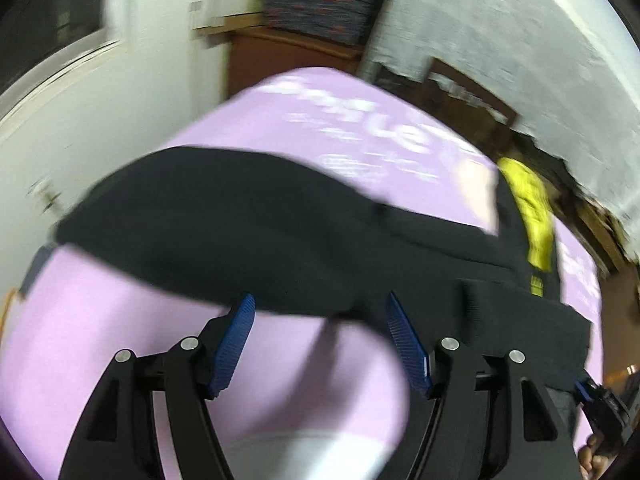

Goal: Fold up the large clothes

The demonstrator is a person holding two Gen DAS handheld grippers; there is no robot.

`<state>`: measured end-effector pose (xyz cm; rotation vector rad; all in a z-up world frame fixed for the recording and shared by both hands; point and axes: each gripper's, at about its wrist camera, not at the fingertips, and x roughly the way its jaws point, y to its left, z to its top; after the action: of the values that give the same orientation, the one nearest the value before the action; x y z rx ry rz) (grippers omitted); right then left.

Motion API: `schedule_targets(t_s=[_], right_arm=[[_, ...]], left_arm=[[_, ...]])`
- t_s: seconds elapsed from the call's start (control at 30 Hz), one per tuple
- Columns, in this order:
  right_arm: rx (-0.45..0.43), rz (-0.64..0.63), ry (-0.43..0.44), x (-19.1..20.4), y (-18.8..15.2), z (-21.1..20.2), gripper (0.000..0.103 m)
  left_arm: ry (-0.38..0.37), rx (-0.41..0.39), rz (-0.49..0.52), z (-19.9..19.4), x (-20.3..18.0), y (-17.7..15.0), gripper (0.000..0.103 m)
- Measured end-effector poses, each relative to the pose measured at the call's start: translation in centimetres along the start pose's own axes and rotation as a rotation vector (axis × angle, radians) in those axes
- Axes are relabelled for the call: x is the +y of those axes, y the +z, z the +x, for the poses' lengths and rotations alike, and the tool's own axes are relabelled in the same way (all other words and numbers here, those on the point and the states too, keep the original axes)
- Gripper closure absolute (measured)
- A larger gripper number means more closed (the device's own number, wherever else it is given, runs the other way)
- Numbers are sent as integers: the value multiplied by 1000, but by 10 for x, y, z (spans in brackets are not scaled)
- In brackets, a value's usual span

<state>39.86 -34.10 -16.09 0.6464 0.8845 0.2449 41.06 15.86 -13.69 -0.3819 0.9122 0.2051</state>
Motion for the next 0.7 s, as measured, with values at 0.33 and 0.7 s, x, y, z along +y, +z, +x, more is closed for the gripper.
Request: schedule_targets(t_s=[0.33, 0.7], right_arm=[[15, 127, 104, -27, 3, 2, 87], [-16, 131, 114, -28, 1, -2, 86]], left_arm=[[-2, -34, -390, -12, 132, 10, 35], [-24, -78, -352, 2, 119, 31, 46]])
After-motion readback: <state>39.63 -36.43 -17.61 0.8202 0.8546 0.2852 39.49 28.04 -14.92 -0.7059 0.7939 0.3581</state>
